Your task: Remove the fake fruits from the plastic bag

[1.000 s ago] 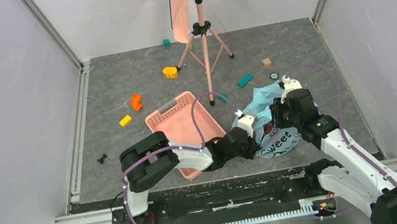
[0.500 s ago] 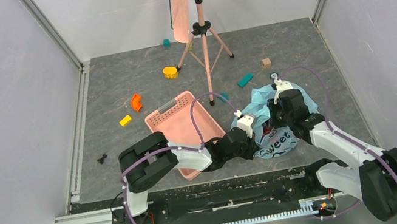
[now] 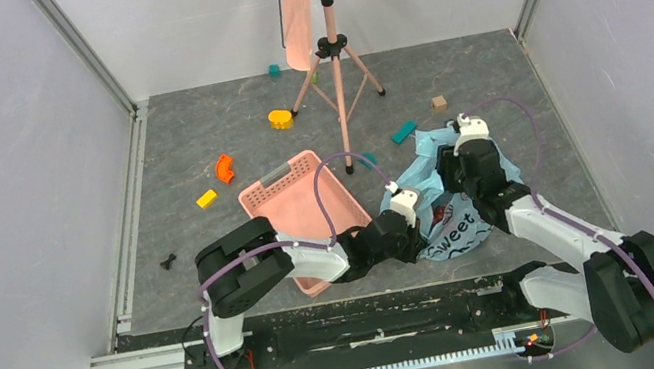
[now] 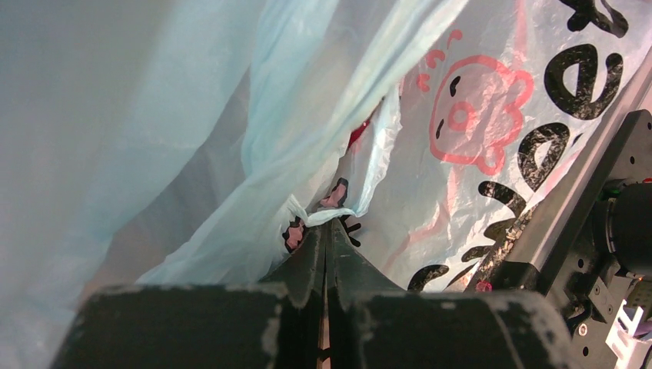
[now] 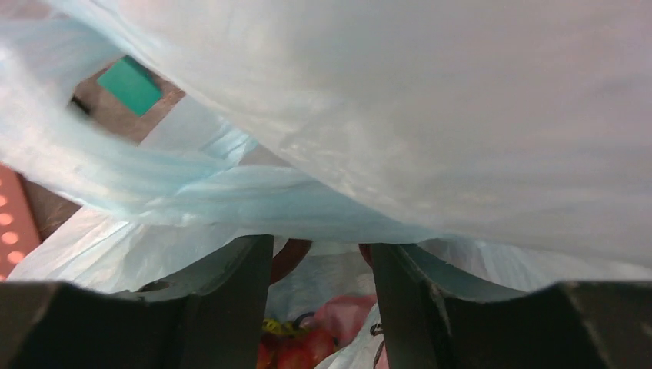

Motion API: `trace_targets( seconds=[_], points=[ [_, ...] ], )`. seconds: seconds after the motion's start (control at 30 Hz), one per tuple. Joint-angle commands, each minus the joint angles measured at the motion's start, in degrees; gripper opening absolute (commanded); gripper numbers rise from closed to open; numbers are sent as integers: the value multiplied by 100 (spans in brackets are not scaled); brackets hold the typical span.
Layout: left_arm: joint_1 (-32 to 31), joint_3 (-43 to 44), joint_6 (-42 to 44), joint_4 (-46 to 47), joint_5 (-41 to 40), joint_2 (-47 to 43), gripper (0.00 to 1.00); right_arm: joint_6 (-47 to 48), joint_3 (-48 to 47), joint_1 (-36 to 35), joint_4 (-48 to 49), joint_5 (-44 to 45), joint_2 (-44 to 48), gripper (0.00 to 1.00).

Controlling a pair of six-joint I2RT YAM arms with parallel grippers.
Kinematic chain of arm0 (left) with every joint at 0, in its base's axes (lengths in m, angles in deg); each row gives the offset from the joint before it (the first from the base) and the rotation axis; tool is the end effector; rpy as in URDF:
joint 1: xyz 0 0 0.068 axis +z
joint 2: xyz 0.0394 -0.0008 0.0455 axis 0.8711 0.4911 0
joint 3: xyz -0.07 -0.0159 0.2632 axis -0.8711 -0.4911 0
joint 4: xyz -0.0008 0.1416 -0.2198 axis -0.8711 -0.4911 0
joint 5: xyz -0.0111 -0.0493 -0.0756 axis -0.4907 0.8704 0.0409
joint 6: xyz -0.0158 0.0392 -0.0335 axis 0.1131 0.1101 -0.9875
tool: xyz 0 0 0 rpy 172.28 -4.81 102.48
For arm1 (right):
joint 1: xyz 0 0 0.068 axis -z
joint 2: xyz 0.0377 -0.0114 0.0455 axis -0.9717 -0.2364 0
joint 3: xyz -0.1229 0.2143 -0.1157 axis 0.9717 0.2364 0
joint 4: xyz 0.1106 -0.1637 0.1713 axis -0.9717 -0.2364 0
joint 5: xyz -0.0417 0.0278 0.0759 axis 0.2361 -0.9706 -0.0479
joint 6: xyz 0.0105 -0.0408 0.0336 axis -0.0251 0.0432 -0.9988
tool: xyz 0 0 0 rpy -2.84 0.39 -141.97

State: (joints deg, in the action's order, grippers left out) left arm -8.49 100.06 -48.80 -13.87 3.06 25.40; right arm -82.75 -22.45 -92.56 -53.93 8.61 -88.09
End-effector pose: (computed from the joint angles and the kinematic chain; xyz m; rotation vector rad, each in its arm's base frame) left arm 0.1416 -0.3601 0.1254 0.6650 2.1650 -0.9037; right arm 0.2138 0.0573 0.1903 0.0961 2.1332 0.1977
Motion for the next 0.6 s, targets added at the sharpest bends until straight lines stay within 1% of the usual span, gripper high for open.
trace_targets(
  seconds=[0.0, 0.1, 0.27, 0.4, 0.57],
  points=[
    [43, -79, -143, -47, -40, -134, 2, 161, -384, 34, 338, 887, -219, 54],
    [42, -77, -147, -61, -36, -127, 2, 238, -481, 32, 384, 1109, -339, 59],
    [50, -33, -141, -66, -7, -81, 2, 363, -463, 32, 387, 1551, -309, 61],
    [45, 18, -141, -75, 52, -21, 2, 359, -517, 34, 102, 2282, -368, 70],
    [48, 35, -143, -73, 66, 5, 2, 199, -633, 97, -247, 2548, -678, 79]
  ],
)
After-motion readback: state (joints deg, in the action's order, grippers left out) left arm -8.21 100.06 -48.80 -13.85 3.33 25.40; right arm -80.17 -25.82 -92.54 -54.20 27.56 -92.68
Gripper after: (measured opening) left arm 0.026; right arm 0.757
